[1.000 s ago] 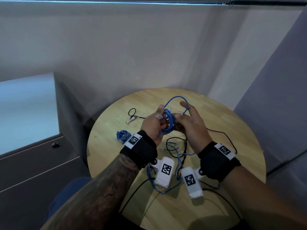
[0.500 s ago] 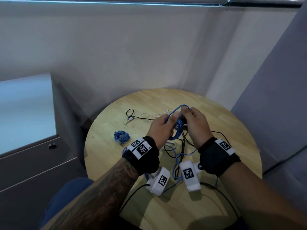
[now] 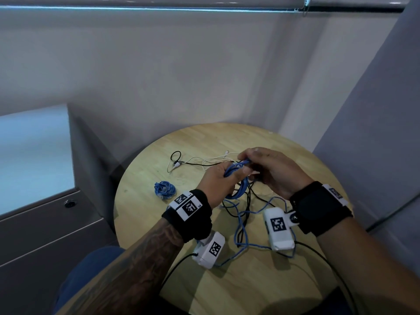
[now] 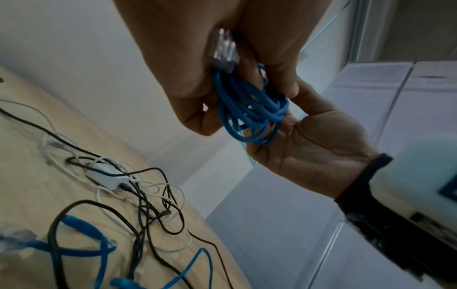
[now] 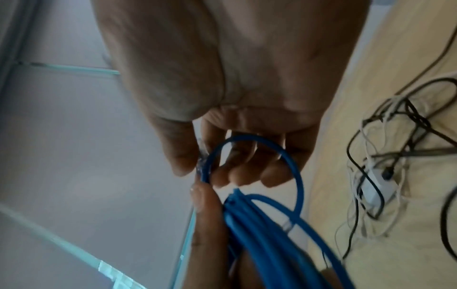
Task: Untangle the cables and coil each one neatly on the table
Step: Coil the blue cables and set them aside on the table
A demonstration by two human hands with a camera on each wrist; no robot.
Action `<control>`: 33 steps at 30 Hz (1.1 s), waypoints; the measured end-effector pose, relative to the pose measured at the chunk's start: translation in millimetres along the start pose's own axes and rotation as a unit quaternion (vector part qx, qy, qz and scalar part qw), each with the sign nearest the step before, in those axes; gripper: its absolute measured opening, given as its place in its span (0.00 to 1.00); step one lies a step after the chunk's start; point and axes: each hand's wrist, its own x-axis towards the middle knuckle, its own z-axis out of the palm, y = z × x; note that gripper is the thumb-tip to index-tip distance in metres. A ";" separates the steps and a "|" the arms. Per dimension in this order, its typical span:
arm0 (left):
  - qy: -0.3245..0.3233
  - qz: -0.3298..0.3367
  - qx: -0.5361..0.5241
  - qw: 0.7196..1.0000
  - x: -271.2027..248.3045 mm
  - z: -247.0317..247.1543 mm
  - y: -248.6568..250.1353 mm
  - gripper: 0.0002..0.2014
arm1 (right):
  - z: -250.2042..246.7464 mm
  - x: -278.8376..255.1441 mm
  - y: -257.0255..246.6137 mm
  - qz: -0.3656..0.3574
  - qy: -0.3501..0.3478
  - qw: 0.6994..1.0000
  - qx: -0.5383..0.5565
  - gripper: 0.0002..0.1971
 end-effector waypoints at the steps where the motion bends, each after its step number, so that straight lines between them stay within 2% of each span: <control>1: -0.003 -0.008 0.022 1.000 0.5 -1.4 -1.2 0.20 | -2.9 2.4 -2.1 -0.023 0.039 0.999 -0.020 0.12; 4: -0.015 -0.046 0.131 0.990 -2.0 -4.0 -5.2 0.20 | -29.9 15.5 -13.4 -0.094 0.239 0.967 0.008 0.13; 5: -0.027 -0.070 0.123 0.989 -2.6 -4.0 -7.6 0.20 | -42.9 19.1 -17.8 -0.108 0.286 0.951 0.037 0.13; 8: -0.092 -0.133 -0.025 0.987 -4.3 1.3 -13.1 0.13 | -67.5 24.3 -15.9 -0.122 0.354 0.925 0.065 0.14; 10: -0.117 -0.123 -0.014 0.985 -2.6 1.9 -17.1 0.09 | -72.4 26.7 -7.1 -0.102 0.373 0.919 0.070 0.14; 12: -0.099 -0.092 0.020 0.991 -0.8 -2.3 -18.0 0.10 | -73.1 25.1 -3.9 -0.107 0.370 0.918 0.092 0.13; 15: 0.001 -0.056 -0.007 0.998 4.1 -14.2 -18.4 0.10 | -74.5 19.9 -3.2 -0.145 0.333 0.929 0.070 0.07; 17: 0.058 -0.040 -0.079 0.994 6.3 -20.1 -16.2 0.10 | -69.4 14.8 3.1 -0.128 0.273 0.953 0.023 0.06; 19: 0.078 -0.026 -0.153 0.985 7.9 -22.8 -10.7 0.09 | -57.6 10.7 14.3 -0.073 0.190 0.977 -0.065 0.08; 22: 0.060 -0.020 -0.238 0.969 8.4 -22.7 0.0 0.09 | -33.4 8.5 28.2 -0.022 0.100 0.981 -0.164 0.05; 26: 0.014 -0.032 -0.267 0.963 5.7 -19.5 1.4 0.09 | -4.2 14.3 33.5 -0.011 0.107 0.991 -0.083 0.04; 33: -0.008 -0.083 -0.245 0.966 1.8 -27.2 5.2 0.10 | 14.6 14.2 34.0 -0.009 0.108 0.994 -0.006 0.08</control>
